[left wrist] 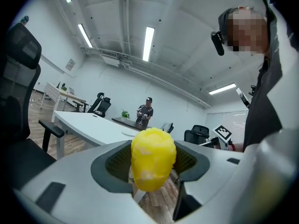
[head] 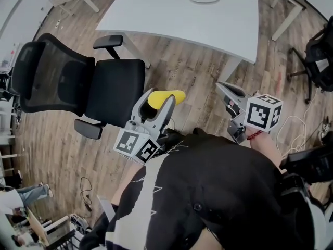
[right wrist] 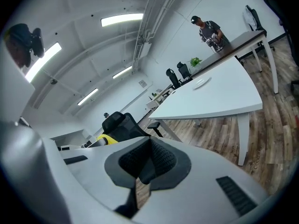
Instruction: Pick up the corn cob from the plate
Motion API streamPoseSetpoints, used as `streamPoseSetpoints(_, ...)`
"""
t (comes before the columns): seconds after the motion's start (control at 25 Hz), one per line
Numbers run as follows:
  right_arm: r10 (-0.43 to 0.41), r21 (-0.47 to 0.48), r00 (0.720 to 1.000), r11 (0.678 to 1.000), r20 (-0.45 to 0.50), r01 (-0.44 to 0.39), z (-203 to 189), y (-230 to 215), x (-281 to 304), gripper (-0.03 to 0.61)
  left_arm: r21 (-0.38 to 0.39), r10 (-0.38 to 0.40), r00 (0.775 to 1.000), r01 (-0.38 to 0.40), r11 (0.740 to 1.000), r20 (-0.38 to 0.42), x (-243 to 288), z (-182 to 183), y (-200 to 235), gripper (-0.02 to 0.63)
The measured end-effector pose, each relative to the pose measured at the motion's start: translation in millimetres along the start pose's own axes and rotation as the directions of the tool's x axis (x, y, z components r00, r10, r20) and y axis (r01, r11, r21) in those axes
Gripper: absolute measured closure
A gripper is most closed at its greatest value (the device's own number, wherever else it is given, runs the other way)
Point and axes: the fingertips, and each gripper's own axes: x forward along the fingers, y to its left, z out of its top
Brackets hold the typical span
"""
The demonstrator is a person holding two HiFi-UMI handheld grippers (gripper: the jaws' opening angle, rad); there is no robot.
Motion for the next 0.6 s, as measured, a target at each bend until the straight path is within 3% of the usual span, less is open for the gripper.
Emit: streamPoseSetpoints(0.6, 0.015, -0.012, 0.999, 1.0, -0.037, -0.015, -0.1, -4.2, 3.2, 0.563, 0.009, 0.015, 1.0, -0.015, 1.0, 0.019, -1.5, 2.5, -0.8, 0.367)
